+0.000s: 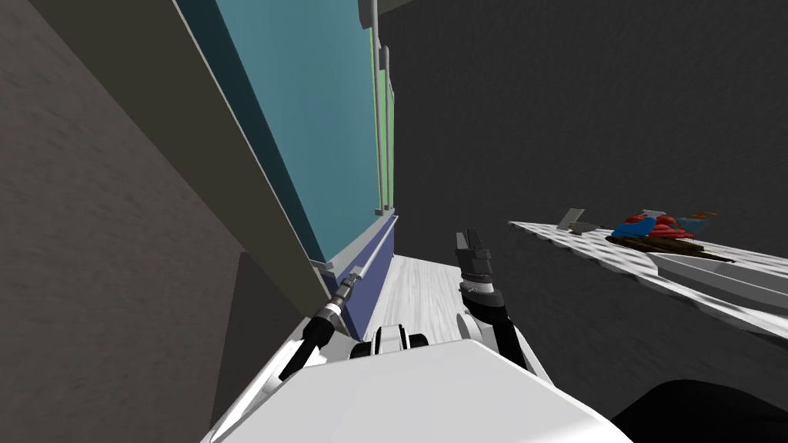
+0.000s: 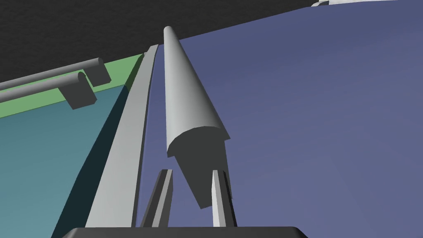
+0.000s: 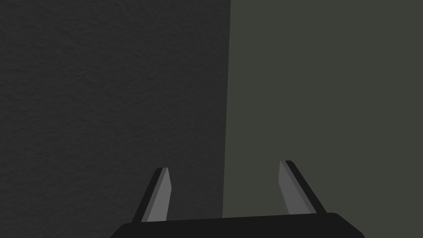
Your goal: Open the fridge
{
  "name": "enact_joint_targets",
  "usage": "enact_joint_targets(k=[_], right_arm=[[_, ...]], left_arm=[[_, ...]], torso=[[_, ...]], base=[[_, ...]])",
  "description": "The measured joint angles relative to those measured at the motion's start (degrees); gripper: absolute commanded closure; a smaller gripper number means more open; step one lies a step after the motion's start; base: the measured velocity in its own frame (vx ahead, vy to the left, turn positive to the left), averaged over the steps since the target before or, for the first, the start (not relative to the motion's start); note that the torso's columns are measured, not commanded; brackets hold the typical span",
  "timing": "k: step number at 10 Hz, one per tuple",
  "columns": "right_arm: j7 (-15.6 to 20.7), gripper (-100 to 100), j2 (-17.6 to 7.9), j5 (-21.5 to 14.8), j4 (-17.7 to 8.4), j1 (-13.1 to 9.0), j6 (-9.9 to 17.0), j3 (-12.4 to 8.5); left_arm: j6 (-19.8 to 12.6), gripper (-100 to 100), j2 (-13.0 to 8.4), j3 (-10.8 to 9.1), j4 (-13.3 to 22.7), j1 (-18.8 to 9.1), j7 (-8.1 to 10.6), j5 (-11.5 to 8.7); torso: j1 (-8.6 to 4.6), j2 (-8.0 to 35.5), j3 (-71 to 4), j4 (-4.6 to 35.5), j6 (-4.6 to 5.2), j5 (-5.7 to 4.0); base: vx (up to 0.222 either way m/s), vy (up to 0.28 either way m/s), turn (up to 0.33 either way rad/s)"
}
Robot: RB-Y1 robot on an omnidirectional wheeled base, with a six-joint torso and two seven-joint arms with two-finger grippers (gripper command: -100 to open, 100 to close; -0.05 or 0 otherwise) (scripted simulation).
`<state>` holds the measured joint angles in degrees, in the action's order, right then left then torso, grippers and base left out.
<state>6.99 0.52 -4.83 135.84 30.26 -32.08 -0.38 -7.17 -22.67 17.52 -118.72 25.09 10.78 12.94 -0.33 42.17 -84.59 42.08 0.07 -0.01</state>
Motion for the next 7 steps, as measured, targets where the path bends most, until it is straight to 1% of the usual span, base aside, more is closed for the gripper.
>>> enact_joint_targets(k=[2,3,4,7], right_arm=[[0.0,0,0.0,0.0,0.0,0.0,0.0,0.0],[0.0,0,0.0,0.0,0.0,0.0,0.0,0.0],[0.0,0,0.0,0.0,0.0,0.0,0.0,0.0],[0.0,0,0.0,0.0,0.0,0.0,0.0,0.0]], left_arm=[[-0.3,100,0.1,0.43,-0.5,0.5,-0.11,0.3],[-0.6,100,0.1,0.59,-1.0,0.9,-0.14,0.4],[-0.6,100,0.1,0.71,-1.1,1.0,-0.15,0.4],[-0.9,100,0.5,1.26,-1.4,1.5,-0.4,0.8]], torso=[[0.18,-0.2,-0.1,0.0,0.04,0.03],[0.23,-0.2,-0.1,0.0,0.05,0.04],[0.66,-0.3,-0.2,0.1,0.01,0.11],[0.06,-0.1,-0.1,0.1,-0.02,-0.04]], base=[[-0.047,-0.196,0.017],[-0.038,-0.099,0.015],[-0.052,-0.105,0.007],[-0.055,-0.192,0.014]])
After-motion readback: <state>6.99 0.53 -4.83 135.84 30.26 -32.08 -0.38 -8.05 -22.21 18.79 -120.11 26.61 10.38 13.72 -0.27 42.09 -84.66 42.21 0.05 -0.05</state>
